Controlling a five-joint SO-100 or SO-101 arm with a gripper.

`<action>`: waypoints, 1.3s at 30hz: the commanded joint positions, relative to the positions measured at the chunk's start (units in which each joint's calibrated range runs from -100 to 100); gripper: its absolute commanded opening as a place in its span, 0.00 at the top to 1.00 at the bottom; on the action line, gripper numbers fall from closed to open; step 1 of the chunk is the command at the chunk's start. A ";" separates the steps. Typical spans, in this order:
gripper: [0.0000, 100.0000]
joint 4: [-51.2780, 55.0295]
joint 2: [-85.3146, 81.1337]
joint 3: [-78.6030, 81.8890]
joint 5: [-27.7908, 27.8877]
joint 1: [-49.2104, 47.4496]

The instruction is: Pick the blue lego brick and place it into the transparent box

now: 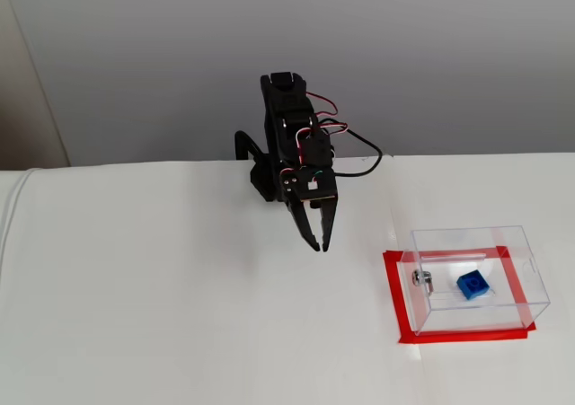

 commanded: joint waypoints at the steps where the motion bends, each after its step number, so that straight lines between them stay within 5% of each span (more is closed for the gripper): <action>1: 0.98 0.65 -5.80 3.83 0.28 2.13; 27: 0.98 2.56 -17.42 27.52 4.56 13.22; 39: 0.98 13.70 -17.42 27.52 5.29 13.89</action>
